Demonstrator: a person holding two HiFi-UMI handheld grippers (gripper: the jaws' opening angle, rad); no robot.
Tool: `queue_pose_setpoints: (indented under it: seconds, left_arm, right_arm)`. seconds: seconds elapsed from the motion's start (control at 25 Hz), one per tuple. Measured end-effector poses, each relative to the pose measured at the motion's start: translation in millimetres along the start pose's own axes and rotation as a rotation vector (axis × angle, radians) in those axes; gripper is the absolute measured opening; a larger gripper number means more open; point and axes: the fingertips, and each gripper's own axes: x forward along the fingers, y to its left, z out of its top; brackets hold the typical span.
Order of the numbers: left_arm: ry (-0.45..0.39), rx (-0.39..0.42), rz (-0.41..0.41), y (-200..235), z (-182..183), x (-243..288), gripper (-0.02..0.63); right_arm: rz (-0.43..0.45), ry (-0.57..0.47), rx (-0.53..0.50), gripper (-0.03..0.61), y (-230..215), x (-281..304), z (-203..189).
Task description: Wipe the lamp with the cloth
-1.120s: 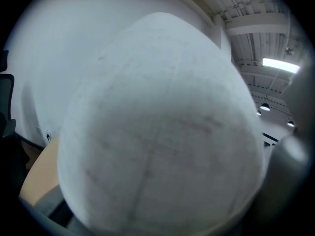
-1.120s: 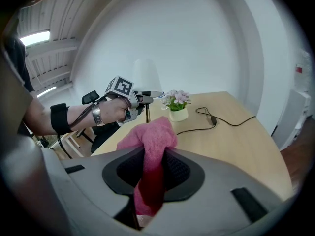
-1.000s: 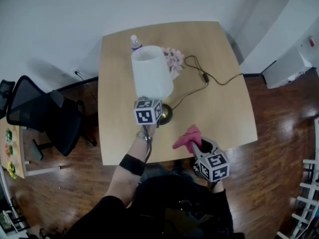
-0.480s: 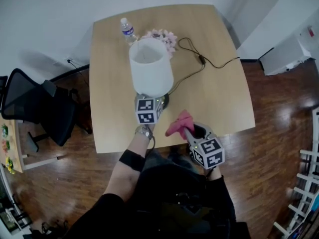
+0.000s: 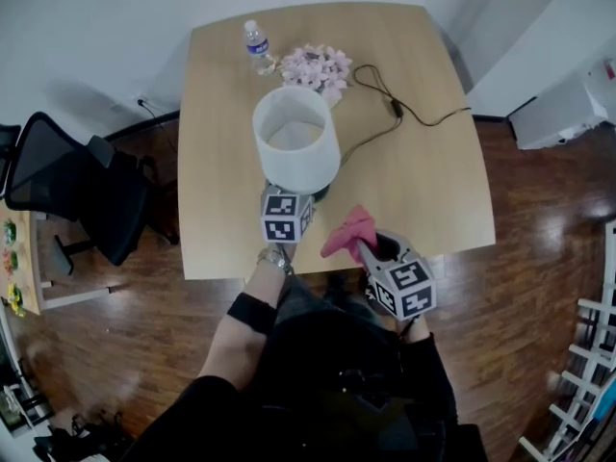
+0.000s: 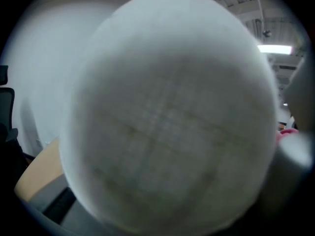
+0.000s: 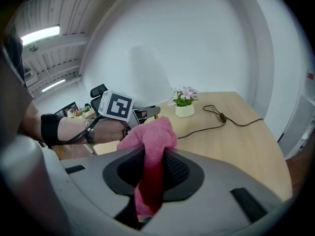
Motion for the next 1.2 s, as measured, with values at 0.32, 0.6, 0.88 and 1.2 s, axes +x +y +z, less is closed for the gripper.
queue_pose_setpoints:
  seconds: [0.32, 0.6, 0.88, 1.2]
  left_arm:
    - [0.108, 0.003, -0.021, 0, -38, -15, 0.179]
    - [0.258, 0.025, -0.069, -1, -84, -38, 0.230]
    - [0.338, 0.058, -0.111, -9, -101, -93, 0.232]
    - [0.283, -0.022, -0.141, -54, -64, -188, 0.002]
  right_arm:
    - [0.035, 0.005, -0.017, 0.083, 9, 1, -3]
    - [0.043, -0.011, -0.029, 0.083, 8, -1, 3]
    - [0.048, -0.054, -0.034, 0.083, 5, -8, 13]
    - [0.066, -0.109, 0.000, 0.083, -4, -20, 15]
